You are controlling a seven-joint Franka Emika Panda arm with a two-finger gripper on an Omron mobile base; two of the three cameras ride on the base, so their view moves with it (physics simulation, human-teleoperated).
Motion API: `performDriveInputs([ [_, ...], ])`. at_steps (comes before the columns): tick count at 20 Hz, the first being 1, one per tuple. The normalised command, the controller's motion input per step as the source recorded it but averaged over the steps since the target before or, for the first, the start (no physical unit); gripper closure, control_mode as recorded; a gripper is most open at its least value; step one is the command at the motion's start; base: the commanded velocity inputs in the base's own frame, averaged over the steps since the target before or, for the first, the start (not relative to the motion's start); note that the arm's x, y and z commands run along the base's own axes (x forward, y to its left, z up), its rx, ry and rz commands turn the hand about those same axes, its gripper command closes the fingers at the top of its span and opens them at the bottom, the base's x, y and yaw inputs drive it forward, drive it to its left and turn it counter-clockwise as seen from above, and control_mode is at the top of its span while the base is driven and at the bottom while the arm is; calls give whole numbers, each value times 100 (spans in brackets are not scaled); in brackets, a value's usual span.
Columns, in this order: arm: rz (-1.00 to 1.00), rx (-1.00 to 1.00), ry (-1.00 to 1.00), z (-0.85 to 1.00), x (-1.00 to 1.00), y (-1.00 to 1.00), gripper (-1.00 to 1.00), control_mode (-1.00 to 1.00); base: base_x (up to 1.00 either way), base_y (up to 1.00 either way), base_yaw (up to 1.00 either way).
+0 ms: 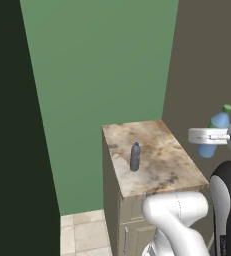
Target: Take the bottled waters from the counter and place them in the freezer to freeze. Close the freezer door after placing the bottles.
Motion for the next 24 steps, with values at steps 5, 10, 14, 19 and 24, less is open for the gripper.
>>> performDriveInputs([
  [5,-1,0,0,0,-13,4,100,-100,0,0,0],
  [10,-2,0,-1,-1,-22,6,100,100,-51,4,-5],
  [14,0,0,0,0,0,0,100,100,-100,0,-11],
  [19,0,0,0,0,0,0,100,100,-89,0,-9],
  [24,0,0,0,0,0,0,100,100,-70,0,-4],
])
